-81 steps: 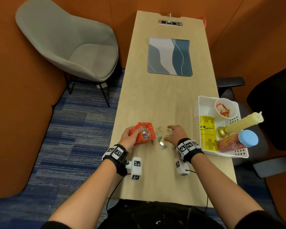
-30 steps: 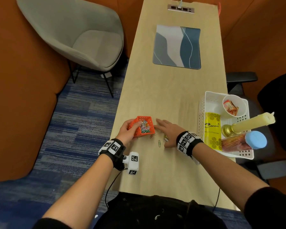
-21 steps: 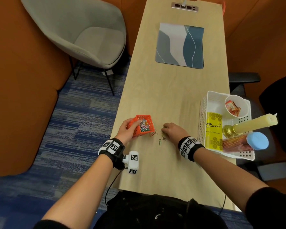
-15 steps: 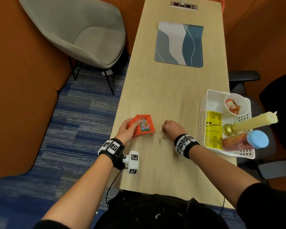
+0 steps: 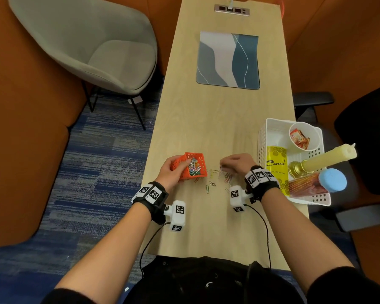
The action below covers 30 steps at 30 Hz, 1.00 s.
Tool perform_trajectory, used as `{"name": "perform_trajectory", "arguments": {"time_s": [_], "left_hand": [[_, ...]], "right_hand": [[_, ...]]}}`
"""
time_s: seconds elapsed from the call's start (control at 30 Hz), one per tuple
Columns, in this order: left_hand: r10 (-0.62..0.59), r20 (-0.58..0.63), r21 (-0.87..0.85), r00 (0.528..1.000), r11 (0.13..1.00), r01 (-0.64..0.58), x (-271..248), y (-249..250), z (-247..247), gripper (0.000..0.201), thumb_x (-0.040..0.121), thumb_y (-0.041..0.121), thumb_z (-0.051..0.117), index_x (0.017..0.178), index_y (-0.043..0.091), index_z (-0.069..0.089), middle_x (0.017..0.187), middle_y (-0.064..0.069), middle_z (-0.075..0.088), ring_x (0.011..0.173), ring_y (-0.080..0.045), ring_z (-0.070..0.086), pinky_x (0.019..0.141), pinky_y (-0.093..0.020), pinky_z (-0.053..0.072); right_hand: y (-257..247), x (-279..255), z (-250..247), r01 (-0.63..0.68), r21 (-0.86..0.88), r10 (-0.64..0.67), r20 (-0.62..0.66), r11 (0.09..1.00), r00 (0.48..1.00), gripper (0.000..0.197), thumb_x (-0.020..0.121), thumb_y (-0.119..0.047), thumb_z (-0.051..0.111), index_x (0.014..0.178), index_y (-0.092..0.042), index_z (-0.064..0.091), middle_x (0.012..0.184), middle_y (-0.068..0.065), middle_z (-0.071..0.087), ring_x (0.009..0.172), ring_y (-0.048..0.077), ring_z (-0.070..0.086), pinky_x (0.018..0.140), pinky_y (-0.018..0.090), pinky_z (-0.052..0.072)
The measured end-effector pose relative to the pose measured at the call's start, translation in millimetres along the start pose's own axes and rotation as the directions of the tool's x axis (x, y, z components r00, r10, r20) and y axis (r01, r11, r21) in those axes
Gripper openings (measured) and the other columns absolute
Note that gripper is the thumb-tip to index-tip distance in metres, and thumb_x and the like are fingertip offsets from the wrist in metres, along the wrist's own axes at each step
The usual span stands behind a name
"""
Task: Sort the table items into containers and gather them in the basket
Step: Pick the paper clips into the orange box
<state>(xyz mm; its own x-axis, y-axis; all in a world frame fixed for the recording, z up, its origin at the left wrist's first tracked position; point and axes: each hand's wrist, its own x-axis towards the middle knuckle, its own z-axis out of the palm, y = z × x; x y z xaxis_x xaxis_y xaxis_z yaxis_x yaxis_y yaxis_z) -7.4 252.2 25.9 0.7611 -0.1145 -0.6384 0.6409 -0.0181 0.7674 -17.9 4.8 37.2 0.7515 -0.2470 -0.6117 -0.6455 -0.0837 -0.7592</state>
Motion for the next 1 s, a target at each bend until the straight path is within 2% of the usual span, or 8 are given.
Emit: {"name": "perform_trajectory", "arguments": {"time_s": [0.1,0.2,0.27,0.33,0.43,0.5,0.57,1.0], "left_hand": [[0.013,0.036,0.037,0.999,0.999,-0.015,1.0,1.7,10.8,0.049,0.086,0.038,0.077,0.128,0.023,0.058,0.12,-0.004,0.067,0.107,-0.018,0.067,0.091,-0.035,0.057],[0.0,0.058,0.052,0.998,0.999,-0.003,1.4,4.4,22.5,0.047,0.086,0.04,0.077,0.126,0.025,0.058,0.119,-0.005,0.067,0.106,-0.02,0.068,0.093,-0.046,0.058],[-0.001,0.066,0.056,0.998,0.998,-0.002,2.2,5.0,25.1,0.048,0.085,0.042,0.077,0.126,0.026,0.058,0.12,-0.005,0.066,0.107,-0.021,0.067,0.094,-0.047,0.058],[0.005,0.066,0.057,0.998,0.998,-0.009,4.1,4.5,22.6,0.049,0.085,0.042,0.077,0.128,0.025,0.058,0.121,-0.005,0.067,0.107,-0.021,0.067,0.094,-0.042,0.058],[-0.004,0.045,0.023,0.999,1.0,0.003,6.7,2.5,12.9,0.047,0.084,0.042,0.078,0.124,0.028,0.06,0.122,-0.007,0.068,0.108,-0.021,0.068,0.098,-0.043,0.055],[-0.024,0.027,-0.018,0.999,1.0,0.024,6.7,1.2,5.4,0.044,0.083,0.041,0.079,0.121,0.029,0.06,0.121,-0.007,0.068,0.108,-0.022,0.068,0.099,-0.046,0.055],[-0.037,0.016,-0.05,0.999,0.998,0.038,4.6,0.9,-1.0,0.045,0.084,0.04,0.078,0.123,0.027,0.059,0.121,-0.005,0.068,0.107,-0.022,0.068,0.096,-0.045,0.057],[-0.05,-0.031,-0.062,0.998,0.997,0.048,-8.4,-9.0,-27.9,0.044,0.087,0.04,0.075,0.125,0.027,0.057,0.119,-0.005,0.067,0.104,-0.022,0.069,0.089,-0.042,0.059]], "right_hand": [[-27.1,-19.9,9.4,0.135,0.018,-0.136,0.073,0.991,0.988,0.011,0.078,0.003,0.076,0.088,0.007,0.073,0.085,0.019,0.073,0.078,0.027,0.072,0.073,0.027,0.061],[-41.1,-29.0,19.7,0.263,-0.183,-0.237,0.15,0.947,0.96,0.018,0.077,-0.009,0.082,0.092,-0.003,0.076,0.084,0.011,0.075,0.078,0.021,0.074,0.069,0.029,0.062],[-41.7,-27.7,17.9,0.263,-0.271,-0.26,0.049,0.926,0.964,0.016,0.081,-0.009,0.078,0.096,-0.007,0.076,0.087,0.008,0.073,0.08,0.022,0.073,0.066,0.029,0.062],[-28.2,-20.3,4.2,0.141,-0.429,-0.205,-0.108,0.892,0.973,0.023,0.079,-0.008,0.077,0.102,-0.011,0.073,0.095,0.007,0.071,0.085,0.022,0.069,0.073,0.027,0.059],[14.0,-15.2,-7.2,-0.204,-0.651,0.099,-0.195,0.731,0.976,0.073,0.059,-0.028,0.093,0.121,-0.015,0.057,0.115,0.006,0.064,0.094,0.024,0.067,0.087,0.033,0.055],[40.2,-19.7,2.5,-0.277,-0.605,0.197,-0.197,0.746,0.96,0.099,0.049,-0.034,0.098,0.13,-0.013,0.045,0.125,0.01,0.058,0.103,0.031,0.066,0.09,0.042,0.056],[53.4,-25.5,18.1,-0.267,-0.574,0.145,-0.251,0.774,0.957,0.106,0.05,-0.031,0.097,0.136,-0.012,0.038,0.13,0.012,0.051,0.114,0.031,0.06,0.095,0.036,0.051],[35.3,-0.3,65.8,-0.02,-0.674,-0.193,-0.24,0.739,0.951,0.044,0.078,-0.023,0.08,0.115,-0.007,0.063,0.117,0.011,0.054,0.102,0.025,0.059,0.091,0.03,0.047]]}}
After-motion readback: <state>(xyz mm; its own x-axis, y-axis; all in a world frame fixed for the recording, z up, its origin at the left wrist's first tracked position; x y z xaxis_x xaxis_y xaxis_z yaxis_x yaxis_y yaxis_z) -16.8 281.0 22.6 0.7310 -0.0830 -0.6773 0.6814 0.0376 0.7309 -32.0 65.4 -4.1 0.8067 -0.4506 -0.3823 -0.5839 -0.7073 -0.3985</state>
